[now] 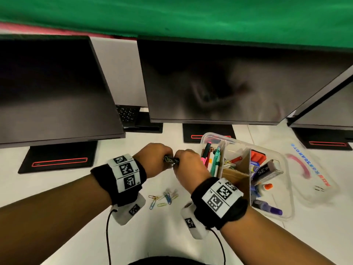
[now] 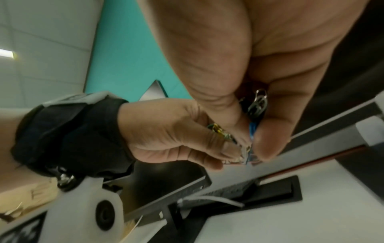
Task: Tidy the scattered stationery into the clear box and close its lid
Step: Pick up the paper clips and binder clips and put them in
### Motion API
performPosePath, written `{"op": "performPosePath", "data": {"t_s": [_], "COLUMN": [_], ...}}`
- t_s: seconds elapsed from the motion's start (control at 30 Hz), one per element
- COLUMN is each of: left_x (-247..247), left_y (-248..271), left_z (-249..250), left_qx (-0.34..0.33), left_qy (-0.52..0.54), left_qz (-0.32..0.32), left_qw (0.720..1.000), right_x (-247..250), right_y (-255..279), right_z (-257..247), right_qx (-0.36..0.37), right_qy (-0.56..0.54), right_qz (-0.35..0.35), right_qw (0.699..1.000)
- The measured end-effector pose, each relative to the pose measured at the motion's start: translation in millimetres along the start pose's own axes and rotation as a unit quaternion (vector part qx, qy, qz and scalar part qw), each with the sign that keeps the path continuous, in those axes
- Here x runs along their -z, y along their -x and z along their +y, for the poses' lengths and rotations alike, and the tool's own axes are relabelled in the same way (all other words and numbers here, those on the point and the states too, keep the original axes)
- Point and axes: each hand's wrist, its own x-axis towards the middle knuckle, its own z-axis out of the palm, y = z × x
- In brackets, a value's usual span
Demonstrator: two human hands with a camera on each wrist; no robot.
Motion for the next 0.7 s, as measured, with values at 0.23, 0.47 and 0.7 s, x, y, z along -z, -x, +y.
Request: {"op": "performPosePath", "data": {"t_s": [0.23,0.47,0.7], "left_x": [5.0,-12.7,-34.7], "left_y": [-58.3,-101.7,-125.5], "left_z": [69.0,128.1,149.3], "left_qx": [-0.053,-0.074,-0.066], "left_qy": [0.011,-0.01,-0.044], "left_qz": [0.022,0.008,-0.05], "left_qw": [0.998,0.997,0.996], "right_x": [60.0,81.2,79.2], "right_y": [-1.1,3.5,-0.6], "right_z": [53.6,112.5,150.7], "right_qx": [-0.089,-0.154,-0.2], "right_qy": [-0.01,-0.005,-0.017], "right_qz": [0.032,0.076,0.019], "right_qw": [0.995,0.985,0.979]}}
